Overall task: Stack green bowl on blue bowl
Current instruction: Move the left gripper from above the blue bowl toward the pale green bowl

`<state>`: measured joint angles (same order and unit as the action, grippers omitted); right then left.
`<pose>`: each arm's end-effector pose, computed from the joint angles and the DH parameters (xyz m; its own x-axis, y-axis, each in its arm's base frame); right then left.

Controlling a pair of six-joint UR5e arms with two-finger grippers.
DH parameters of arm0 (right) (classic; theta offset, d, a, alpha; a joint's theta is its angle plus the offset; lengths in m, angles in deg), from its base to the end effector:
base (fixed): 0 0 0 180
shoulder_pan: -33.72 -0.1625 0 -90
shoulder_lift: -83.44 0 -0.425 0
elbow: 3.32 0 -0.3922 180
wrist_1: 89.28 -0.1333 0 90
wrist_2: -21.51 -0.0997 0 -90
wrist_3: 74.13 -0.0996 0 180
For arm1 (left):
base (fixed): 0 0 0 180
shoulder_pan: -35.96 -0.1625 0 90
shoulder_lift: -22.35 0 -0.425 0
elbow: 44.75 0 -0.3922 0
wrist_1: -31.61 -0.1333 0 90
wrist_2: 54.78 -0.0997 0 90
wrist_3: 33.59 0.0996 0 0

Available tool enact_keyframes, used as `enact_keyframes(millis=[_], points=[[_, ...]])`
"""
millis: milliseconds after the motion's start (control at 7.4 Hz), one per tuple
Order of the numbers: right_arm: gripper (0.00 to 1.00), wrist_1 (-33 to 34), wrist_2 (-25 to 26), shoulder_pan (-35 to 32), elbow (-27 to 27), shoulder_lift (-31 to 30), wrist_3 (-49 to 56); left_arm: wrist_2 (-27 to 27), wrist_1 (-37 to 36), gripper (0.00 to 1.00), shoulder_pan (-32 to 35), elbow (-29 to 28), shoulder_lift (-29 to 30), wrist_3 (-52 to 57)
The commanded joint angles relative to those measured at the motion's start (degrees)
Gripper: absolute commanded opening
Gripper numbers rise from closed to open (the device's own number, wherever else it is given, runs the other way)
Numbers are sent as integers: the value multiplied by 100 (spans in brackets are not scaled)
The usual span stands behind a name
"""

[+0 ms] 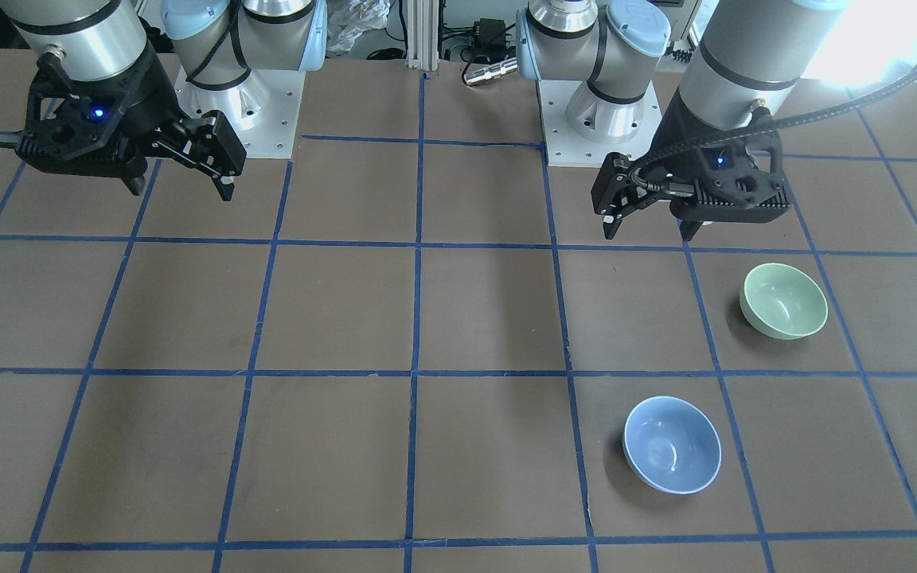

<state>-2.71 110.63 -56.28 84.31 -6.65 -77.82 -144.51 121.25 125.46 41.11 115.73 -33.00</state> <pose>0.1348 -0.4892 0.5031 -0.9978 0.0646 -0.0142 0.0644 0.9978 0.0179 -0.1292 -0.5200 0.4943 -1.0000 0.0017 0.0045 0.0016 0.9998 -0.0196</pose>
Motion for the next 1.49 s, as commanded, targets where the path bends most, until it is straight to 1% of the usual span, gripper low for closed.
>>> enact_keyframes(millis=[0, 135, 946, 1081, 1216, 1351], points=[[100, 9, 0, 0, 0, 0, 0, -36, 1, 93, 24, 9, -4, -6], [100, 0, 0, 0, 0, 0, 0, -36, 1, 97, 24, 0, -4, -6], [100, 0, 0, 0, 0, 0, 0, -63, 45, 99, -90, 35, -4, 47], [100, 0, 0, 0, 0, 0, 0, -202, 158, 99, -360, 44, -13, 169], [100, 0, 0, 0, 0, 0, 8, -212, 160, 99, -685, 62, 4, 509], [100, 0, 0, 0, 0, 0, 0, -204, 133, 99, -1088, 201, 5, 1122]])
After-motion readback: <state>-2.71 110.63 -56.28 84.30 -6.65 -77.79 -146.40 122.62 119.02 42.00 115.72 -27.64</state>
